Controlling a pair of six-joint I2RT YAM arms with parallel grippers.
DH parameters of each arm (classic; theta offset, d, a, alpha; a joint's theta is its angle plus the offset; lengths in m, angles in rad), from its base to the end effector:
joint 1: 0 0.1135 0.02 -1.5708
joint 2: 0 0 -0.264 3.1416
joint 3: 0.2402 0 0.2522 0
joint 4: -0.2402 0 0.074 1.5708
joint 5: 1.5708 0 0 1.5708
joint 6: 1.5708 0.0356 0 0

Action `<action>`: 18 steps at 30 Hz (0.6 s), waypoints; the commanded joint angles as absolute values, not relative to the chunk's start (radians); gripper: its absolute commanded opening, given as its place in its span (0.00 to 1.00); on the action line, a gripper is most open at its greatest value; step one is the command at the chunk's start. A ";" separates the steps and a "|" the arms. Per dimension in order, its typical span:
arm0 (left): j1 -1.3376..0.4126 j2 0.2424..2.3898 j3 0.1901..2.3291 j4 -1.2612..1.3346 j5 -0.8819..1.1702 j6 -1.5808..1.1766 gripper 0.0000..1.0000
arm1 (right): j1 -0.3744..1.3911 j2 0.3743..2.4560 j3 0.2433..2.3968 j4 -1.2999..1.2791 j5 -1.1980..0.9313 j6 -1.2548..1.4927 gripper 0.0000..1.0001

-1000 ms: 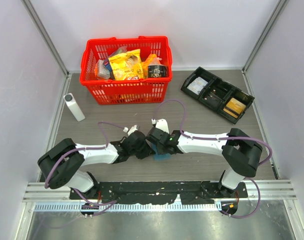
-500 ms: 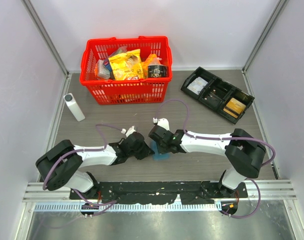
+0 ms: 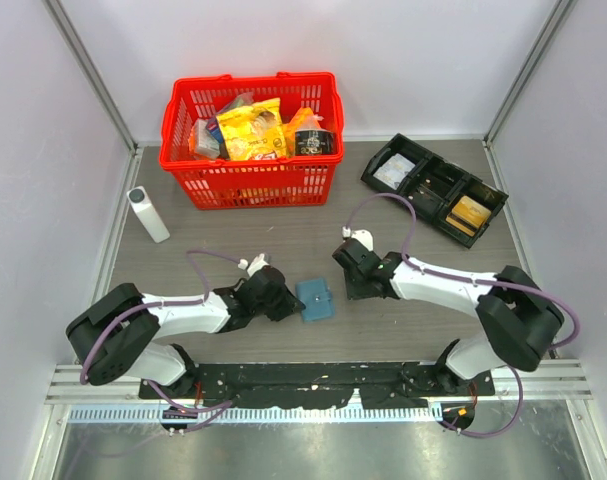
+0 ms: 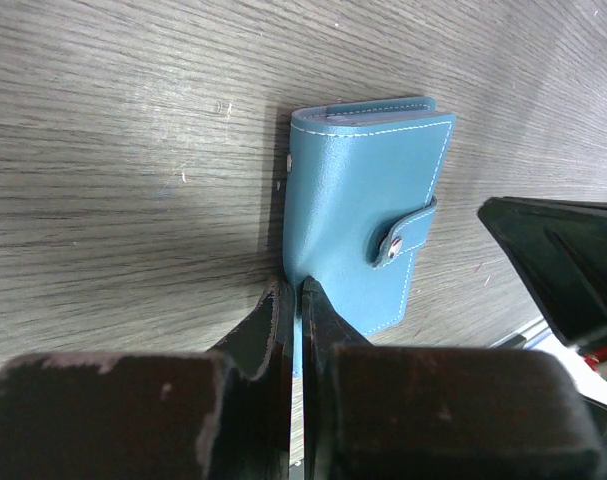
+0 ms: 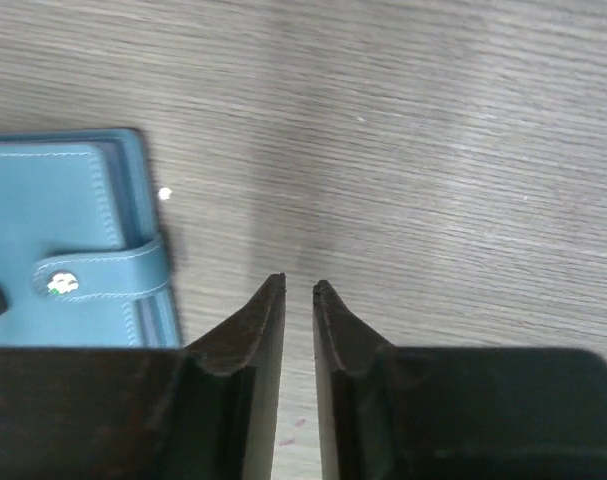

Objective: Take the credit cards out of the card holder
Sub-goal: Open the card holder at the center of the board.

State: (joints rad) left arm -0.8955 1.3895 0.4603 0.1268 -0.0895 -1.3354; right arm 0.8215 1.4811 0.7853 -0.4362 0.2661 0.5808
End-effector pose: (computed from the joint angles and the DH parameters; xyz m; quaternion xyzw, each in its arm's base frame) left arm 0.1545 -0.1878 0.1341 -0.2184 0.9002 -0.3181 0.2019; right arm 0.1900 0.1905 0.1674 -0.0875 0.9639 0.0402 0.2484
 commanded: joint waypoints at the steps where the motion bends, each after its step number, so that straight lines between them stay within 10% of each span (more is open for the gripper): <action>1: -0.897 1.390 0.463 0.003 -0.132 -1.298 0.00 | 0.865 1.390 0.813 -0.374 0.242 0.554 0.37; 5: -0.899 1.388 0.465 0.003 -0.126 -1.301 0.00 | 0.946 1.417 0.868 -0.365 0.290 0.555 0.56; 18: -0.897 1.394 0.460 0.031 -0.112 -1.315 0.00 | 1.052 1.627 0.985 -0.373 0.353 0.580 0.58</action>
State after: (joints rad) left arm -0.8955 1.3891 0.4690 0.1120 -0.0887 -1.3304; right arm 1.0355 1.5890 0.9401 -0.3893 0.3016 0.5602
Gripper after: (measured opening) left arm 0.045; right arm 0.576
